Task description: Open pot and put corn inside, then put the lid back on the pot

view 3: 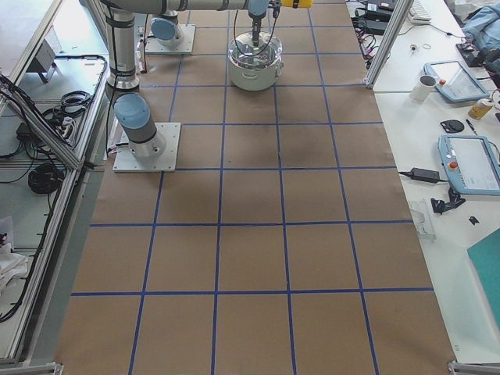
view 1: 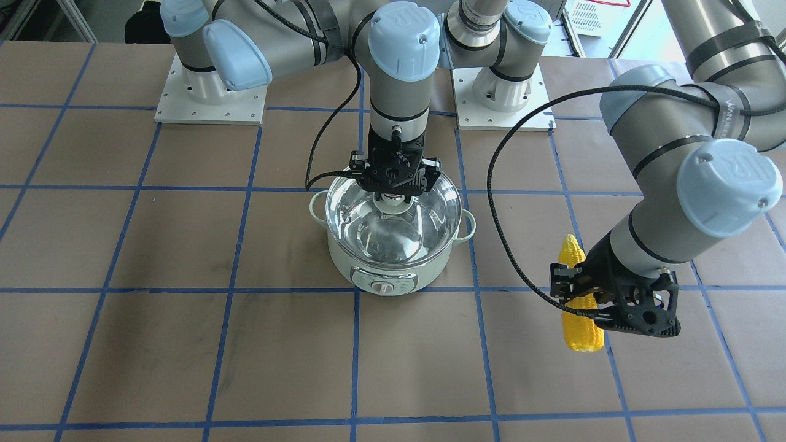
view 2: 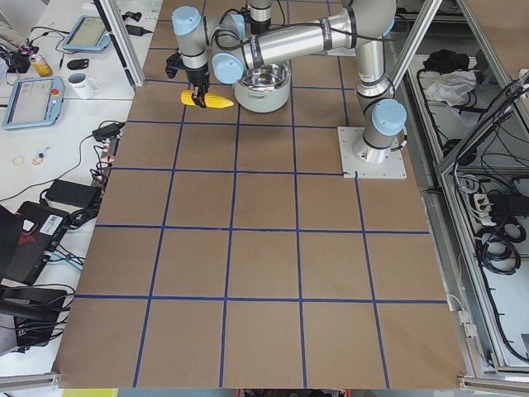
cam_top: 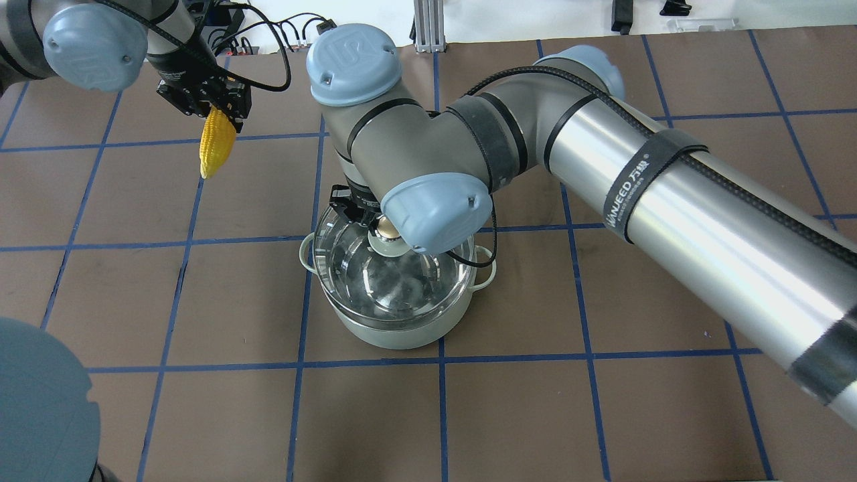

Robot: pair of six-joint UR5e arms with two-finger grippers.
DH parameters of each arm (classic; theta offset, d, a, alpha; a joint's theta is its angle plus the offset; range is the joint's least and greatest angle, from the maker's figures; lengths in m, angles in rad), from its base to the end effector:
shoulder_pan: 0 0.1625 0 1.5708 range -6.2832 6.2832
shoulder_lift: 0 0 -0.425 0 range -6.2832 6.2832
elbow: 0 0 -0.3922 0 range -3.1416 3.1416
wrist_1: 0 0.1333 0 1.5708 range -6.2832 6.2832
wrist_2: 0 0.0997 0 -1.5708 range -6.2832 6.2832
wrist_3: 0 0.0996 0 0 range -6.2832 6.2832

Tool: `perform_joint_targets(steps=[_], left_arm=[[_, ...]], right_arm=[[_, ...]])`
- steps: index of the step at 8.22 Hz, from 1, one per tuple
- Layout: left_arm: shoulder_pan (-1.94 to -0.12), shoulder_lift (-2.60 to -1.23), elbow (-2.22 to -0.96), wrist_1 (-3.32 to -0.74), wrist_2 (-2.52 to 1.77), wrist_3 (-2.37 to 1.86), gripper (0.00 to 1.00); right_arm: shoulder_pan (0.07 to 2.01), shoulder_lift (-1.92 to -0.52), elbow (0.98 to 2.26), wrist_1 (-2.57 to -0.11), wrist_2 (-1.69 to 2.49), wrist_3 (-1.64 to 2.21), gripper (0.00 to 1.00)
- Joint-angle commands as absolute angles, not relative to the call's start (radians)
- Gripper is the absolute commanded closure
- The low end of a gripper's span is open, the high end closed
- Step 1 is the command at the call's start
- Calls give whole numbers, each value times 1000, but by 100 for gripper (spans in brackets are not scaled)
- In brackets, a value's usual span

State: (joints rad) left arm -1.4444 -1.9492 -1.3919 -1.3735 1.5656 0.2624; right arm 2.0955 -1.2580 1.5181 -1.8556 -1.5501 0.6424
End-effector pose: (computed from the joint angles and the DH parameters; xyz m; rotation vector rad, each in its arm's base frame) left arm -0.0520 -0.6527 0.3799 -0.2131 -3.1288 -0.0018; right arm 0.4237 -0.4618 0.3689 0.1826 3.1053 -0.0143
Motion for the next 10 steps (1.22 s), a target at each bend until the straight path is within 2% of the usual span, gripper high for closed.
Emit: perform_joint_targets(steps=[1,6,10], left_arm=[[-1460,-1892,-1400,-1430,1565,198,100],[-1584,-1815,-1528,-1437,1543,-100,100],[-1783,-1819,-1551,-1424,1536,-292,100]], right_arm=[[2034,-1350,1509,-1788,-1557,562,64],[1685,-1593,1506,-1524,-1577,91,63],[1651,-1612,1508,-1488,-1586,44,63]])
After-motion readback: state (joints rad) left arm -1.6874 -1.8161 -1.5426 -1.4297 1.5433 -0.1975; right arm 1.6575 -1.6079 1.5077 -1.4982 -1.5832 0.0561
